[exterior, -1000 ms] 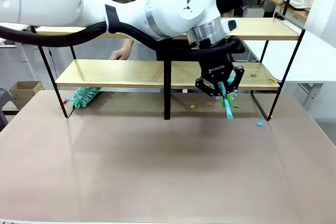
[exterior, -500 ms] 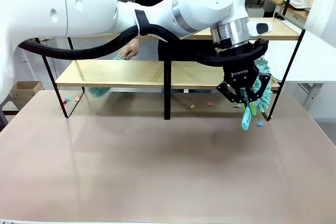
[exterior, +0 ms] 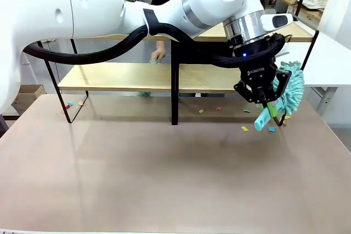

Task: Clean the shelves.
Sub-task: Clean another randomly selected level of the Shelf with the Duster.

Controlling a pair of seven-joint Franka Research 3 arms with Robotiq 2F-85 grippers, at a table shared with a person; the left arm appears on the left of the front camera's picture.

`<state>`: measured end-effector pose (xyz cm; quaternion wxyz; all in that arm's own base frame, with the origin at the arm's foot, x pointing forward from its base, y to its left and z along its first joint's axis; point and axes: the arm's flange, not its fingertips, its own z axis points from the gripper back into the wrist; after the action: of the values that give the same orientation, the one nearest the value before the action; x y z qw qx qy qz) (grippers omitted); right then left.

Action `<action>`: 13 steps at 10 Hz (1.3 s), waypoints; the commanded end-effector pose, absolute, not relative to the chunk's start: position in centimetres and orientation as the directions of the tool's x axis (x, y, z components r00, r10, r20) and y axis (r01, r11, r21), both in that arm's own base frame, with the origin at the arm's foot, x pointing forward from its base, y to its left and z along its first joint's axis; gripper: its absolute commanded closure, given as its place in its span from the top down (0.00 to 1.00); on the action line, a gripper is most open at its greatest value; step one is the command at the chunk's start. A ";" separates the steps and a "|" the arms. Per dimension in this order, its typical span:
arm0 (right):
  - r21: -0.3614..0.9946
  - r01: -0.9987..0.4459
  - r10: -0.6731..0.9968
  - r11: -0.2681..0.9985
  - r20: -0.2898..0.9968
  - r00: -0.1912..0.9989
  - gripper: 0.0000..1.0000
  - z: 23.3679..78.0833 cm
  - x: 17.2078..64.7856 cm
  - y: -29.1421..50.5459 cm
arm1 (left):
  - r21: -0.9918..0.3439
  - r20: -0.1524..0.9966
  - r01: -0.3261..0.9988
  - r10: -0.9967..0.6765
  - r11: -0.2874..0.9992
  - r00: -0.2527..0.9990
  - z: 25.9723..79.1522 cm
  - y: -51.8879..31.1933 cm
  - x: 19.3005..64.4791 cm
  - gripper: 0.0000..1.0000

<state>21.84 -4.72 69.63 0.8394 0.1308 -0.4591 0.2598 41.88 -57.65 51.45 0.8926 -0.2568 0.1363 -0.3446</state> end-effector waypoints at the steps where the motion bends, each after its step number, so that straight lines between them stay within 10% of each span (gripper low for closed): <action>1: -0.018 -0.560 0.315 0.828 0.841 0.440 1.00 69.7 21.9 -4.7 | -0.574 -0.064 0.525 -0.674 0.628 0.736 52.5 -56.0 42.1 0.12; 8: -0.018 -0.560 0.315 0.828 0.841 0.440 1.00 69.7 21.9 -4.7 | -0.532 -0.171 0.532 -0.699 0.659 0.694 54.0 -45.1 35.2 0.12; 13: -0.018 -0.560 0.315 0.828 0.841 0.440 1.00 69.7 21.9 -4.7 | -0.503 0.055 0.636 -0.713 0.585 0.699 59.2 -31.6 23.2 0.00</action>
<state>21.84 -4.74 69.62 0.8394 0.1310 -0.4591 0.2597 26.00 -34.64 59.51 0.8949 -0.2379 0.1086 -0.3616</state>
